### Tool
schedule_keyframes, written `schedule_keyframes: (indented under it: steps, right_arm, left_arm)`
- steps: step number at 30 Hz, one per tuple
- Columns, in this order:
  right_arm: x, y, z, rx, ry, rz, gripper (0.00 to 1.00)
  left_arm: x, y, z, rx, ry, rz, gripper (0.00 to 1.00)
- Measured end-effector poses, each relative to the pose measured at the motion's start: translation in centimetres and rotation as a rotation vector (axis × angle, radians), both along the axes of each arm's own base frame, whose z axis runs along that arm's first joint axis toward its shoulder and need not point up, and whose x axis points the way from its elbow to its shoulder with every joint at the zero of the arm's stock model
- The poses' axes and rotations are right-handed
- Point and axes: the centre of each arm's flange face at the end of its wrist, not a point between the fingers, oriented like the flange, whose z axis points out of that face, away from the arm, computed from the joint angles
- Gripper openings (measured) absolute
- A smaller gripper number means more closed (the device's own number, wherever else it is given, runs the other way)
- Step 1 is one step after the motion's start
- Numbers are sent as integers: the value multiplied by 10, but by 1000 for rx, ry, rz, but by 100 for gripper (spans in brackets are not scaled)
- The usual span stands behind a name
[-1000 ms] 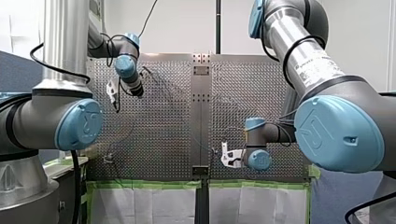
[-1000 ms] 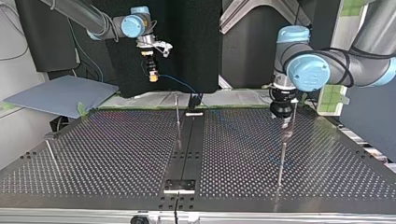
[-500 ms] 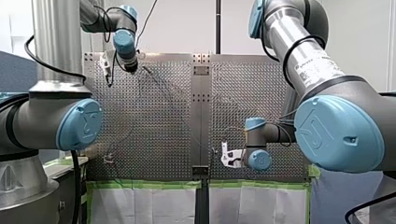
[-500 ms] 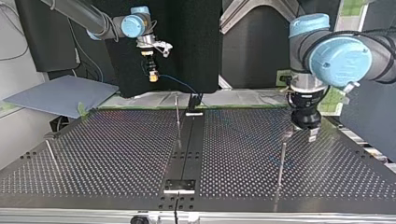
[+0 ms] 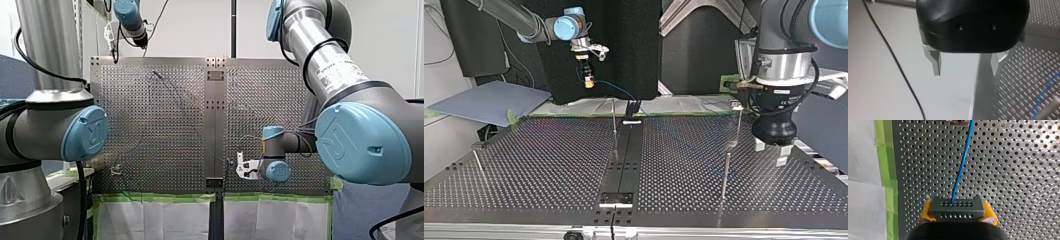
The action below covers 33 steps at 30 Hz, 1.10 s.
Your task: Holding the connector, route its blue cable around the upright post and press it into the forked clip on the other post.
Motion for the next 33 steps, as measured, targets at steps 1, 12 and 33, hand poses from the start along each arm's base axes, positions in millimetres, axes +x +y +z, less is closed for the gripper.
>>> schedule_keyframes:
  steps: [1,12,33]
  right_arm:
    - [0,0,0,0,0,1,2]
    - [1,0,0,0,-4,3,2]
    - [2,2,0,7,1,7,2]
  left_arm:
    - [-4,-1,6,4,-8,-10,98]
    - [-12,-9,35,28,12,-50,98]
    - [11,-16,-20,70,240,-62,98]
